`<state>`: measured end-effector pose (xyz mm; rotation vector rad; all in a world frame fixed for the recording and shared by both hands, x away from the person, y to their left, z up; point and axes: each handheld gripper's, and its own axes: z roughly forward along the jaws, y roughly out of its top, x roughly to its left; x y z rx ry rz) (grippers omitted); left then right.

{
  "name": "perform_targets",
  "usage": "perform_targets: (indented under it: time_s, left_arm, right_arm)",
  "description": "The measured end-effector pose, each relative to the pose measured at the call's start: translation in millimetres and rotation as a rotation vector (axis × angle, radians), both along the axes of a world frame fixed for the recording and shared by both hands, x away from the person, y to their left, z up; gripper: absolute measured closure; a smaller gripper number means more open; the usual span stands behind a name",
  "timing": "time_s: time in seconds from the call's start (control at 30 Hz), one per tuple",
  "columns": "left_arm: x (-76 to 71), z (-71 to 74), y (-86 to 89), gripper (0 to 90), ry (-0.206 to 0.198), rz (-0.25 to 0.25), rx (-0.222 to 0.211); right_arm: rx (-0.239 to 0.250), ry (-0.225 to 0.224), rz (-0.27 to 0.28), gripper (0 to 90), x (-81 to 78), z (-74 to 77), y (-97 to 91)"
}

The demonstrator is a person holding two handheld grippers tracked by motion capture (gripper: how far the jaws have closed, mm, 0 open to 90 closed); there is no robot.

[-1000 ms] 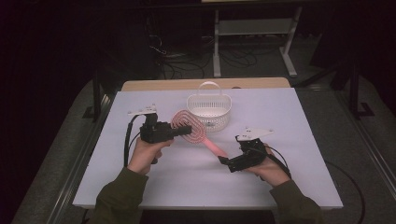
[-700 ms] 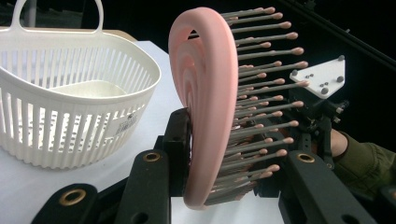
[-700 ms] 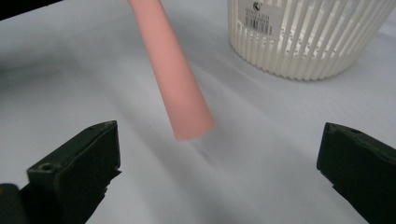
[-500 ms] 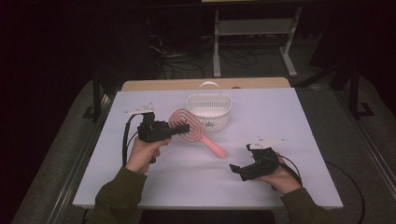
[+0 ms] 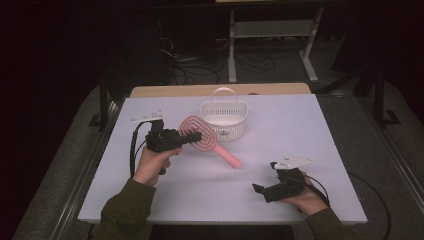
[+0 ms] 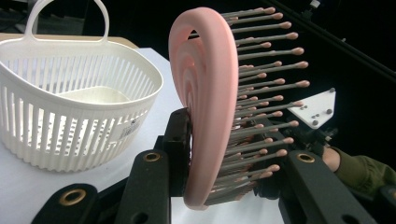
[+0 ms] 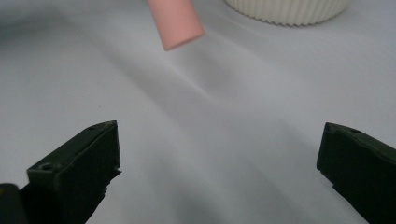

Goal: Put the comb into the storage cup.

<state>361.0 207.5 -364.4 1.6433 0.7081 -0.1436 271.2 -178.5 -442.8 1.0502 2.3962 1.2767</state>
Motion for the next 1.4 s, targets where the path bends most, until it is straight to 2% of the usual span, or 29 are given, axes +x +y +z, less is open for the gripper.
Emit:
perform_targets:
  time_s: [0.07, 0.13, 0.37, 0.9, 1.1, 1.4]
  left_arm:
    - [0.2, 1.0, -0.5, 65.0, -0.002, -0.002, 0.0]
    - [0.2, 2.7, -0.1, 65.0, -0.007, -0.001, -0.004]
    - [1.1, 11.4, 2.6, 65.0, -0.02, -0.001, -0.016]
    - [11.4, 37.1, 1.5, 64.9, -0.066, -0.005, -0.014]
    - [17.1, 42.3, 0.5, 65.0, -0.079, 0.003, -0.007]
    - [27.5, 51.8, 0.8, 65.0, -0.092, 0.018, -0.019]
  right_arm:
    - [0.021, 0.007, -0.021, 0.0, 1.8, -3.0, -5.0]
    - [0.019, 0.018, -0.03, 0.0, 3.2, -5.5, -8.3]
    - [0.023, 0.009, -0.047, 0.0, 3.1, -5.0, -10.3]
    - [0.001, -0.003, -0.05, 0.0, 2.8, -3.4, -7.4]
    - [-0.001, -0.004, -0.05, 0.0, 2.8, -3.3, -7.3]
    - [0.0, -0.001, -0.05, 0.0, 2.7, -3.2, -7.5]
